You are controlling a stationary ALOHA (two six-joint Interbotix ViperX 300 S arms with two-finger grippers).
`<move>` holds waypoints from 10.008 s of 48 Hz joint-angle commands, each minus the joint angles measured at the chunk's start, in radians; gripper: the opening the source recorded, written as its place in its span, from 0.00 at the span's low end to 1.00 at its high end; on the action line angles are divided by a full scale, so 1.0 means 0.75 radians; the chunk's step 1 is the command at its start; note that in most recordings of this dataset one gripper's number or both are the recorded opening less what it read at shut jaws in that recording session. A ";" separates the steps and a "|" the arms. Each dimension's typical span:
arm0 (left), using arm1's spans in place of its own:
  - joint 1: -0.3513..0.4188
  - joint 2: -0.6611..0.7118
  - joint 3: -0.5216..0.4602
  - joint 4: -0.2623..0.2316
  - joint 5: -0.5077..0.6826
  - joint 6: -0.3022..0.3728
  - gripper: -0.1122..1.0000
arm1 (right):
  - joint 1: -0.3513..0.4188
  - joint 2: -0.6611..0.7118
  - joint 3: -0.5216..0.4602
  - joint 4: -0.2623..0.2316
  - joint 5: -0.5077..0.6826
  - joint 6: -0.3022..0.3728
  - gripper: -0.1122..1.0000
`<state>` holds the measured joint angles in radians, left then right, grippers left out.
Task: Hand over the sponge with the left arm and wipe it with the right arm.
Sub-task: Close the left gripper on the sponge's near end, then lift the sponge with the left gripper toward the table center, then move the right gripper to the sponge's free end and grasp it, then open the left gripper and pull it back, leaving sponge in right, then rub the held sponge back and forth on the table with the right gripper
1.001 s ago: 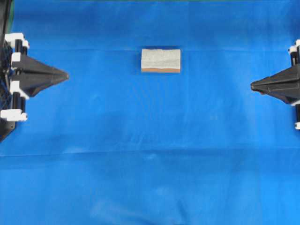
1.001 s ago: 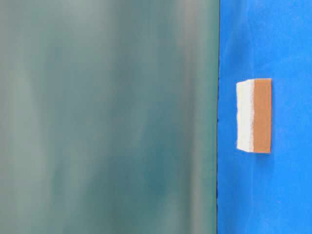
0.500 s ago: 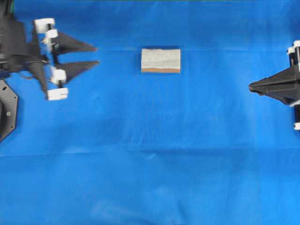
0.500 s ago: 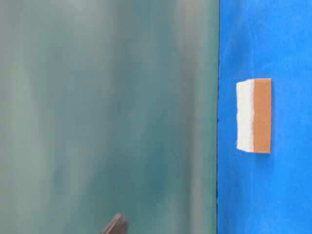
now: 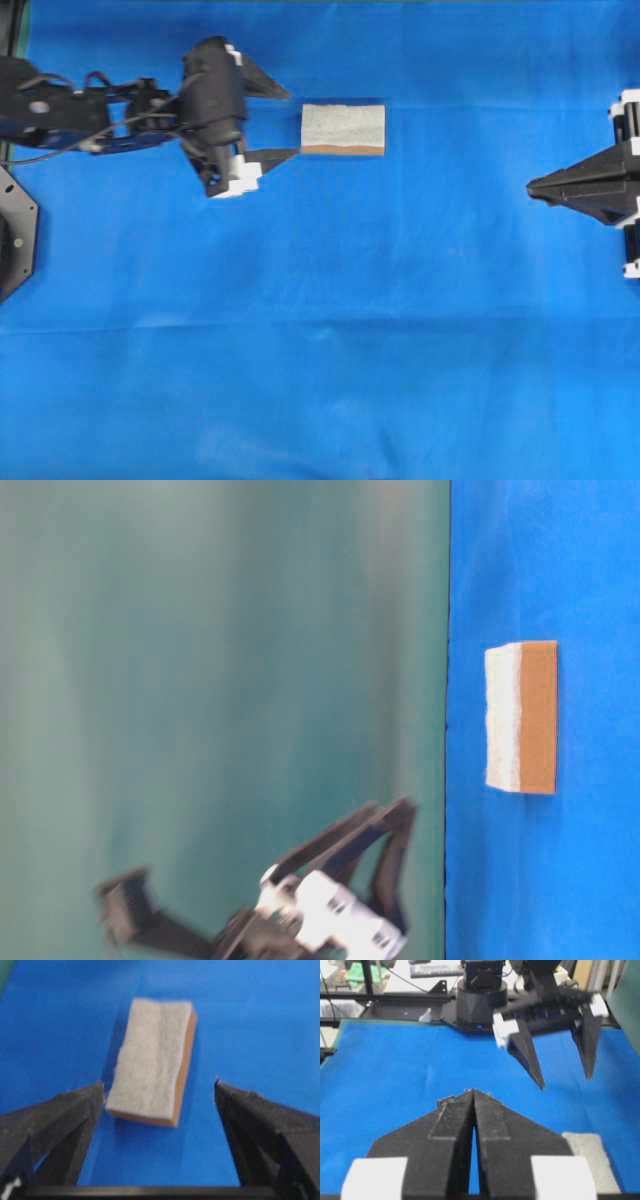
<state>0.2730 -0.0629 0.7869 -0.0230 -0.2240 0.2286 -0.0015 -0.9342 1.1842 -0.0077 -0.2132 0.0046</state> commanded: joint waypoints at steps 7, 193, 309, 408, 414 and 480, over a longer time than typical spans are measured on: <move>0.041 0.178 -0.119 0.000 -0.010 0.000 0.95 | -0.002 0.018 -0.037 0.000 -0.004 0.002 0.10; -0.250 -0.112 -0.184 -0.008 0.325 -0.337 0.45 | -0.096 1.082 -0.642 0.043 0.121 0.143 0.76; -0.252 -0.556 0.196 -0.008 -0.065 -0.258 0.89 | 0.061 1.424 -0.675 0.012 0.252 0.143 0.24; -0.252 -0.550 0.194 -0.008 -0.063 -0.256 0.89 | 0.209 1.356 -0.708 -0.112 0.362 0.303 0.23; -0.252 -0.546 0.192 -0.008 -0.065 -0.256 0.89 | 0.110 1.352 -0.702 -0.133 0.372 0.301 0.23; -0.254 -0.542 0.194 -0.008 -0.057 -0.256 0.89 | 0.137 1.374 -0.687 -0.121 0.301 0.319 0.23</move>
<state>0.0844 -0.4679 0.9449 -0.0276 -0.2623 0.0368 0.0568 0.1089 0.6949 -0.1197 0.0123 0.2424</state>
